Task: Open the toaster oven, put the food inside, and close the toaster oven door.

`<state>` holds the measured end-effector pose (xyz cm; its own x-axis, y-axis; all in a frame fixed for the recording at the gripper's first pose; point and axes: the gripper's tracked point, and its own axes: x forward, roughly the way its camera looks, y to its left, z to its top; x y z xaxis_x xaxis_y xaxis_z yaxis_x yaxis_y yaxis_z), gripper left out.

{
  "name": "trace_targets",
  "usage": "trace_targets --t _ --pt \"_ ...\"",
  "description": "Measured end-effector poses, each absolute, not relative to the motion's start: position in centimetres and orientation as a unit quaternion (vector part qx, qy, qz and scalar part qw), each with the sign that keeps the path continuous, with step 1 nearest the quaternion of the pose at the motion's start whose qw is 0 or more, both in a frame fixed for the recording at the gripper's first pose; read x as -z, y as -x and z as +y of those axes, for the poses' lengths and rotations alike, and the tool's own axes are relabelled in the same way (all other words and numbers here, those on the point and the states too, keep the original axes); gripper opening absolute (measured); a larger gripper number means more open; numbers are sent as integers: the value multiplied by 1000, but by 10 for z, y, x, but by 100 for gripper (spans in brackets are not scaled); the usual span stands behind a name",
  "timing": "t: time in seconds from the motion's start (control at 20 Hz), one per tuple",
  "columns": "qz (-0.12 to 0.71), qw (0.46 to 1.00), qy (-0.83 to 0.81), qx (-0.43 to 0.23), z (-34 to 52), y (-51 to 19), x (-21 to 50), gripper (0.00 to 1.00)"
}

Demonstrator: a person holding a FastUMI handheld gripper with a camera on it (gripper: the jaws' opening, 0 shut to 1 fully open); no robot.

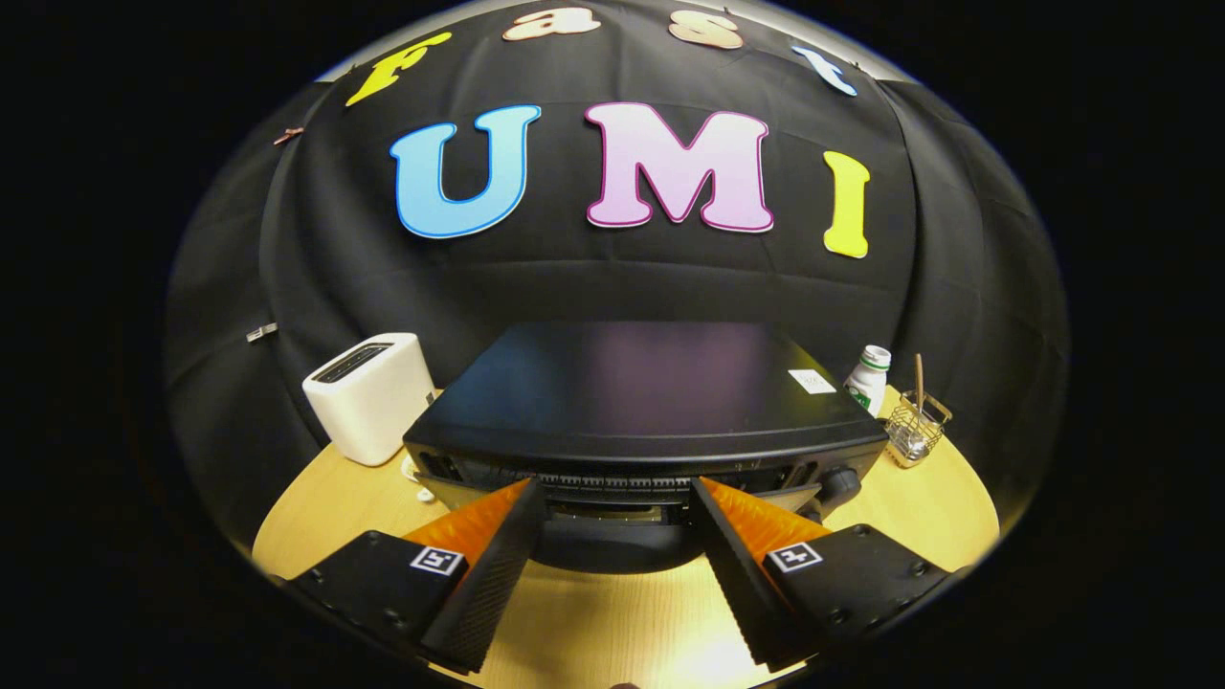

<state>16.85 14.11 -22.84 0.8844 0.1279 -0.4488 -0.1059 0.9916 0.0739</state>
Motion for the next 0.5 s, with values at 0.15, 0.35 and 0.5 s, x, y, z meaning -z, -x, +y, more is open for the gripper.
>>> trace_targets --t 0.15,0.35,0.5 --pt "241 968 -18 -63 141 -146 233 99" --pt "257 964 -6 -66 140 -119 247 99" --pt "280 957 11 -72 141 -96 264 99"
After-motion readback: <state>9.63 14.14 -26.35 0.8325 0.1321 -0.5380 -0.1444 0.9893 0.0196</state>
